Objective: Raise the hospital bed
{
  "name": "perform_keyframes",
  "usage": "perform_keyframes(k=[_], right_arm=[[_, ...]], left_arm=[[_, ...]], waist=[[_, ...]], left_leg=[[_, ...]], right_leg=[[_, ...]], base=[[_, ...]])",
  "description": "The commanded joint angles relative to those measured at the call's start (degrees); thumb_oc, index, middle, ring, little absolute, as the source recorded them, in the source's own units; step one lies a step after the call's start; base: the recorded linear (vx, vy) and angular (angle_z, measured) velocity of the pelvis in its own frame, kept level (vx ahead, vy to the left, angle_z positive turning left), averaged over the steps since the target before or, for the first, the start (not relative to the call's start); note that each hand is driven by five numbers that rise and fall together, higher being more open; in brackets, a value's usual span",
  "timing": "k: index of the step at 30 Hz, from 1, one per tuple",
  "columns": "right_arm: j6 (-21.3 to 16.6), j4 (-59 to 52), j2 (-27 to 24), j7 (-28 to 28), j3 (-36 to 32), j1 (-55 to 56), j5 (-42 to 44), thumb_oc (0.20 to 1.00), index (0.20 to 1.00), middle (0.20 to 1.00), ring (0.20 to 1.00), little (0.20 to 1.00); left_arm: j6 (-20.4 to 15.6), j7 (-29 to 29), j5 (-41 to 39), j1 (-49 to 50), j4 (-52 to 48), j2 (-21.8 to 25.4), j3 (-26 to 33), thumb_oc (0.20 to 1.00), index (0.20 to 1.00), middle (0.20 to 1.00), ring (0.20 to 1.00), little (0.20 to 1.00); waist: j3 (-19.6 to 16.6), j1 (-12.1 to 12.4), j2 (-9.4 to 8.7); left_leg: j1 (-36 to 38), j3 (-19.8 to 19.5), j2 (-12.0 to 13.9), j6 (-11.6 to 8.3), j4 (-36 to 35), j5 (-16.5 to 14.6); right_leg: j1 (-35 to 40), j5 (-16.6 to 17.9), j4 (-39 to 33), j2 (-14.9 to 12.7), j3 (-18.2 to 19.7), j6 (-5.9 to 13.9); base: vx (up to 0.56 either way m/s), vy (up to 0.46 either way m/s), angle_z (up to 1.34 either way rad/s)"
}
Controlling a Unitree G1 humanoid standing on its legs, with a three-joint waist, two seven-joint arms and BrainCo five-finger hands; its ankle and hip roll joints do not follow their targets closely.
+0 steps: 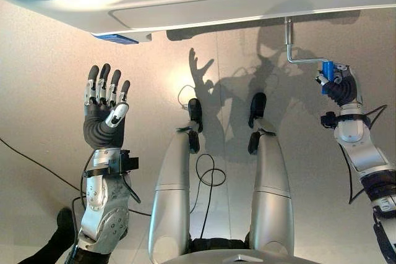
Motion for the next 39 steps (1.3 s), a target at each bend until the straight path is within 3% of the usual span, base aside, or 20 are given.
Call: perform_keyframes(k=[1, 6, 9, 17, 28, 29, 30, 31, 32, 34, 35, 36, 39], right_arm=[[2.93, 6.71, -8.76, -5.41, -3.13, -7.24, 0.95, 0.2, 0.2, 0.2, 0.2, 0.2], [3.82, 21.74, -7.4, -3.37, 3.58, -14.59, 2.58, 0.2, 0.2, 0.2, 0.2, 0.2], [4.18, 36.54, -4.89, -0.84, 9.77, -21.66, 4.52, 0.2, 0.2, 0.2, 0.2, 0.2], [5.96, 51.74, 1.23, 2.69, 12.69, -25.92, 7.15, 0.2, 0.2, 0.2, 0.2, 0.2], [7.65, 55.59, 7.06, 5.17, 10.55, -25.72, 10.01, 0.2, 0.2, 0.2, 0.2, 0.2], [7.67, 55.41, 6.89, 5.1, 10.46, -26.67, 9.99, 0.2, 0.2, 0.2, 0.2, 0.2], [7.86, 55.44, 8.46, 5.55, 10.72, -26.84, 9.74, 0.2, 0.2, 0.2, 0.2, 0.2], [7.88, 55.62, 8.6, 5.6, 10.81, -26.07, 9.75, 0.2, 0.2, 0.2, 0.2, 0.2], [8.08, 55.41, 10.17, 5.72, 10.89, -27.47, 9.67, 0.2, 0.2, 0.2, 0.2, 0.2], [8.33, 55.71, 11.0, 5.94, 11.18, -26.9, 9.46, 0.2, 0.2, 0.2, 0.2, 0.2], [8.64, 55.52, 12.1, 5.84, 11.72, -28.32, 8.7, 0.2, 0.2, 0.2, 0.2, 0.2], [8.65, 55.7, 12.25, 5.89, 11.78, -27.48, 8.71, 0.2, 0.2, 0.2, 0.2, 0.2], [8.88, 55.27, 13.95, 5.83, 12.44, -28.47, 7.65, 0.2, 0.2, 0.2, 0.2, 0.2]], left_arm=[[-2.68, -1.42, 1.29, 2.53, -5.61, -0.62, 0.58, 1.0, 1.0, 1.0, 1.0, 1.0], [-2.55, -1.42, 0.89, 1.87, -5.02, -0.29, -1.33, 1.0, 1.0, 1.0, 1.0, 1.0], [-2.29, -1.36, 0.51, 1.14, -4.59, -0.08, -3.51, 1.0, 1.0, 1.0, 1.0, 1.0], [-1.99, -1.55, 0.46, -0.65, -4.65, -0.39, -6.5, 1.0, 1.0, 1.0, 1.0, 1.0], [-0.93, -1.28, 1.07, -3.64, -4.75, -1.58, -8.87, 1.0, 1.0, 1.0, 1.0, 1.0], [-0.94, -1.27, 1.11, -4.5, -4.85, -1.67, -8.39, 1.0, 1.0, 1.0, 1.0, 1.0], [-0.74, -1.14, 1.12, -4.86, -4.91, -1.92, -8.6, 1.0, 1.0, 1.0, 1.0, 1.0], [-0.71, -1.15, 1.09, -4.17, -4.77, -1.87, -9.02, 1.0, 1.0, 1.0, 1.0, 1.0], [-0.57, -0.72, 1.38, -5.38, -4.78, -2.14, -8.78, 1.0, 1.0, 1.0, 1.0, 1.0], [-0.47, -0.54, 1.43, -4.75, -4.67, -2.17, -9.23, 1.0, 1.0, 1.0, 1.0, 1.0], [-0.37, -0.24, 1.54, -5.59, -4.84, -2.38, -8.87, 1.0, 1.0, 1.0, 1.0, 1.0], [-0.34, -0.24, 1.52, -4.85, -4.72, -2.31, -9.32, 1.0, 1.0, 1.0, 1.0, 1.0], [-0.24, 0.29, 1.73, -4.89, -4.82, -2.45, -9.07, 1.0, 1.0, 1.0, 1.0, 1.0]], waist=[[-1.69, 0.88, 1.26], [-1.69, 1.89, 2.15], [-1.69, 3.18, 3.35], [-1.69, 5.6, 6.9], [-1.69, 7.93, 10.58], [-1.69, 8.08, 10.66], [-1.69, 8.24, 11.16], [-1.69, 8.12, 11.08], [-1.69, 8.32, 11.59], [-1.69, 8.26, 11.65], [-1.69, 8.46, 12.01], [-1.69, 8.33, 11.93], [-1.69, 8.42, 12.28]], left_leg=[[-1.0, -5.22, -0.63, -5.95, -10.05, 10.14], [-2.44, -5.3, -0.68, -6.08, -8.42, 10.12], [-3.61, -5.37, -0.79, -6.27, -7.05, 10.29], [-4.94, -5.38, -1.3, -6.46, -4.95, 10.27], [-6.48, -5.37, -1.4, -6.45, -3.24, 10.01], [-8.18, -5.28, -1.16, -6.06, -4.1, 12.02], [-8.57, -5.21, -1.15, -6.07, -3.79, 11.98], [-7.11, -5.32, -1.35, -6.46, -2.96, 10.14], [-8.94, -5.09, -1.11, -6.09, -3.62, 11.94], [-7.58, -5.24, -1.33, -6.47, -2.61, 10.05], [-9.7, -5.03, -1.09, -6.22, -3.12, 11.94], [-8.19, -5.13, -1.3, -6.63, -2.27, 10.09], [-9.15, -4.98, -1.25, -6.65, -2.18, 10.48]], right_leg=[[-2.83, -1.25, 8.72, 2.0, -3.73, -0.87], [-4.18, -1.27, 10.46, 1.97, -3.76, -1.1], [-4.97, -1.03, 11.47, 1.79, -3.85, -1.22], [-6.11, -1.33, 13.98, 1.02, -4.42, -1.15], [-8.06, -2.17, 16.48, 0.64, -4.5, -1.29], [-9.62, -0.34, 15.49, 0.71, -5.04, -1.75], [-10.01, -0.35, 15.69, 0.75, -4.97, -1.81], [-8.68, -1.99, 16.61, 0.72, -4.46, -1.38], [-10.38, -0.48, 15.82, 0.73, -4.91, -1.91], [-9.17, -2.28, 17.05, 0.65, -4.35, -1.56], [-11.02, -0.78, 16.33, 0.6, -4.94, -2.13], [-9.63, -2.45, 17.29, 0.55, -4.43, -1.72], [-10.73, -2.21, 17.54, 0.56, -4.43, -1.96]], base=[[0.0, 0.0, 0.0], [0.0, 0.0, 0.0], [0.0, 0.0, 0.0], [0.01, -0.006, 0.03], [0.0, -0.002, 0.03], [-0.06, 0.013, -0.01], [0.0, 0.006, 0.04], [0.01, 0.015, 0.04], [0.0, 0.008, 0.05], [0.0, 0.004, -0.02], [0.05, -0.009, -0.01], [0.0, 0.0, 0.0], [0.02, 0.004, 0.0]])
